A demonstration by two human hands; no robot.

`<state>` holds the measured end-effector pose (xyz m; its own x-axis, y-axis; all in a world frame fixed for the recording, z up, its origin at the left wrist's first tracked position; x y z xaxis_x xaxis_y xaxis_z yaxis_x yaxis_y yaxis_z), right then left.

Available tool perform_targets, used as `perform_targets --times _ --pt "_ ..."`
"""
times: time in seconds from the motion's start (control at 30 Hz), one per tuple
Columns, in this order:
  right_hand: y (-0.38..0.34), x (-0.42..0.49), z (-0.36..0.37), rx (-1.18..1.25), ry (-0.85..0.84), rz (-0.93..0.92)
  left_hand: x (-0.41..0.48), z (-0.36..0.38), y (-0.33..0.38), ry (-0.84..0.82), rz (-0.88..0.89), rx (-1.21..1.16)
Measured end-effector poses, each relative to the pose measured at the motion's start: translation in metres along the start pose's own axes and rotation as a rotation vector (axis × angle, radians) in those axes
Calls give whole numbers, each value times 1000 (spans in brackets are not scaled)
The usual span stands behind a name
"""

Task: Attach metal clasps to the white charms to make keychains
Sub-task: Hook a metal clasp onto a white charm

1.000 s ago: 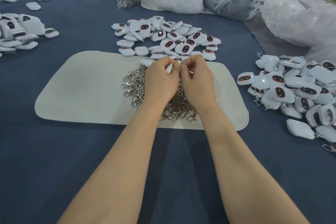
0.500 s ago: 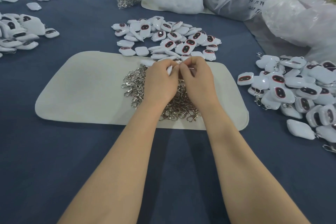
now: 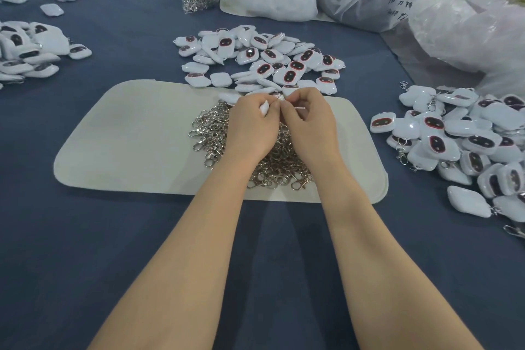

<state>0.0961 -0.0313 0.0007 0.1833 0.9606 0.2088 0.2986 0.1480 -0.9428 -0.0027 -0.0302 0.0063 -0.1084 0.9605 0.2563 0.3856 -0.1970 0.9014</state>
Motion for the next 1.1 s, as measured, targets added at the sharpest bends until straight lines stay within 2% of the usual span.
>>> perform_targets --times 0.23,1.1 --pt "2 -1 1 -101 60 -78 -1 2 -3 57 53 155" --pt "2 0 1 -150 13 -94 -4 5 -1 83 37 218"
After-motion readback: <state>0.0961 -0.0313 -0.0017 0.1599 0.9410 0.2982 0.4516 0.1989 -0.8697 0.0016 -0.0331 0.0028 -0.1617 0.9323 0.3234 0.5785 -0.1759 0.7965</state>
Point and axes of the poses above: each hand's wrist, its own x-axis towards the middle knuckle, its own z-axis out of the palm, y = z × x, the point moved 1 cm from there along x, towards the middle knuckle, and after that the axes turned 3 degrees about z, right-handed, at the moved point
